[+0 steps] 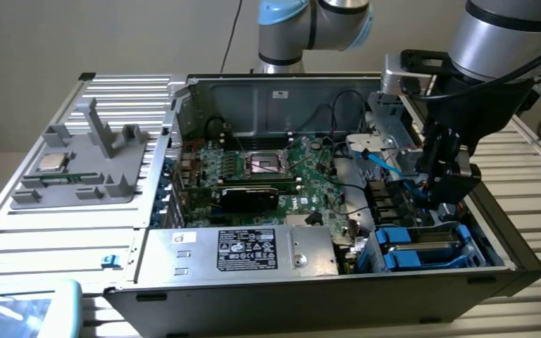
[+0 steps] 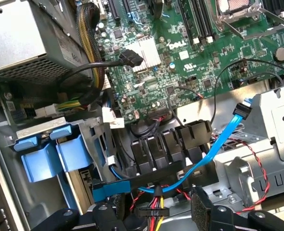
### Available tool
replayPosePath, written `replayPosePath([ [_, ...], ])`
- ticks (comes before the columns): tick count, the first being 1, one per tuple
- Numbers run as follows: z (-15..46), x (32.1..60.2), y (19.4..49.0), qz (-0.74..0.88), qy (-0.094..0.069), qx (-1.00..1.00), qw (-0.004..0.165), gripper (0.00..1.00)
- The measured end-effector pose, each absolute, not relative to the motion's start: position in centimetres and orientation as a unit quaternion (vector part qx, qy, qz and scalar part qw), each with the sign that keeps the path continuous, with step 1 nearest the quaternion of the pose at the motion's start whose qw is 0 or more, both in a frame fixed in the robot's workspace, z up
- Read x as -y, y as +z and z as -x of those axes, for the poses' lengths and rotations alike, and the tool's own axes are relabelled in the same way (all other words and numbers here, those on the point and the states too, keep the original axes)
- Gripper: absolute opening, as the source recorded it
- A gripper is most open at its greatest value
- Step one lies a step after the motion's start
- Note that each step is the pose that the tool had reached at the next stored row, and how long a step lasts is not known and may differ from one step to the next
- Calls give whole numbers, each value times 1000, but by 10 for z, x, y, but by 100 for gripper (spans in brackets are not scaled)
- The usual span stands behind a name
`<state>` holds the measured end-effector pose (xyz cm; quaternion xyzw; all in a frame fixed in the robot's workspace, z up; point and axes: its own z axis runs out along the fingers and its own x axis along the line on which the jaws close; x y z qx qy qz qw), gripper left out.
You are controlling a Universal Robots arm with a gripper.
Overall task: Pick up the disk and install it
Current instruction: 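Insert the first disk wire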
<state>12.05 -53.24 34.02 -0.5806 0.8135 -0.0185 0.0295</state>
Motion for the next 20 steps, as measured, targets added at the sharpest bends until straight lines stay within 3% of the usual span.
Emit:
replayPosePath([
  [7, -120, 536, 340, 576, -19, -817, 29, 65],
  [12, -120, 536, 340, 576, -19, -817, 29, 51],
  [14, -120, 536, 340, 576, -19, -817, 29, 38],
  [20, -119, 535, 340, 576, -19, -817, 29, 37],
])
